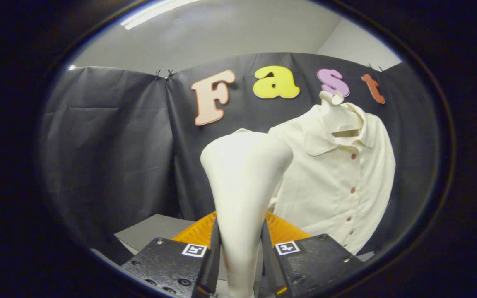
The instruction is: Iron the clothes twice with a garment steamer, once on the left side and once on the right side.
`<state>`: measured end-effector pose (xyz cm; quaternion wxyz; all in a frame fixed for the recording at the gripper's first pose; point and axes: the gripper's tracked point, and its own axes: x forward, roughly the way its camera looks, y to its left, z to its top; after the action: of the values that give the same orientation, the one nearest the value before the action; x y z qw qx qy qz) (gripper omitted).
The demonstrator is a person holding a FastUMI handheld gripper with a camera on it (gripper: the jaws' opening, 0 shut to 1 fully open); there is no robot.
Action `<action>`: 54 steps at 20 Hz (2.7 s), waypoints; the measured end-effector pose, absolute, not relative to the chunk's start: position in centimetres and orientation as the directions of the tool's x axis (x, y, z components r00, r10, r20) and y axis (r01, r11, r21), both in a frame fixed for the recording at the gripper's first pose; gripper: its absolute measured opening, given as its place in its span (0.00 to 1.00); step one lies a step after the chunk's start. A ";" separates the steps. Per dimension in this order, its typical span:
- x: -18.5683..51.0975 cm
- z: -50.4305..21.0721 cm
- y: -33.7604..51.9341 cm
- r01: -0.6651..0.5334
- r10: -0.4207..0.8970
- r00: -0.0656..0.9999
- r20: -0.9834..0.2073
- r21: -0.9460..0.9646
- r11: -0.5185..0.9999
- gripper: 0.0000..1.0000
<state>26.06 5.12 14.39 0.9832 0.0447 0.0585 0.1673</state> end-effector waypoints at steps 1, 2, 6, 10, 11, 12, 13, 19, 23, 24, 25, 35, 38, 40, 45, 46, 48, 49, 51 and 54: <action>26.6 14.7 3.6 -0.293 0.304 0.948 -0.096 0.110 0.950 0.45; 27.0 14.9 2.4 -0.265 0.275 0.957 -0.090 0.109 0.958 0.45; 29.9 15.2 -2.8 -0.112 0.122 0.990 -0.070 0.132 0.985 0.45; 32.1 13.2 -3.2 -0.109 0.120 0.989 -0.081 0.128 0.986 0.45; 32.6 12.4 -3.1 -0.114 0.124 0.988 -0.087 0.114 0.987 0.45; 33.5 11.6 -3.0 -0.108 0.119 0.987 -0.106 0.102 0.989 0.46; 34.5 10.8 -3.0 -0.096 0.107 0.987 -0.121 0.096 0.991 0.46; 36.9 7.4 -3.5 -0.072 0.090 0.982 -0.165 0.110 0.991 0.46; 37.2 5.7 -3.6 -0.097 0.118 0.978 -0.171 0.126 0.987 0.46; 37.3 5.5 -3.6 -0.100 0.121 0.977 -0.177 0.121 0.988 0.46; 37.4 5.3 -3.5 -0.099 0.120 0.975 -0.185 0.121 0.988 0.46; 35.8 1.1 -2.7 -0.108 0.134 0.965 -0.224 0.126 0.986 0.44; 35.2 -1.3 -2.3 -0.118 0.150 0.953 -0.262 0.132 0.984 0.43; 35.0 -2.6 -2.2 -0.127 0.162 0.947 -0.276 0.139 0.982 0.43; 34.6 -5.3 -3.0 -0.130 0.172 0.936 -0.308 0.151 0.980 0.43; 34.3 -6.2 -3.4 -0.127 0.173 0.932 -0.319 0.158 0.979 0.43; 33.7 -8.2 -4.1 -0.121 0.174 0.923 -0.342 0.171 0.978 0.43; 33.4 -9.3 -4.4 -0.121 0.179 0.918 -0.353 0.179 0.976 0.43; 32.9 -11.6 -4.8 -0.115 0.185 0.906 -0.380 0.200 0.973 0.43; 32.1 -15.2 -5.6 -0.104 0.192 0.889 -0.417 0.223 0.969 0.43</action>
<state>32.13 -5.62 -15.24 0.9669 0.0975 0.2231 0.0765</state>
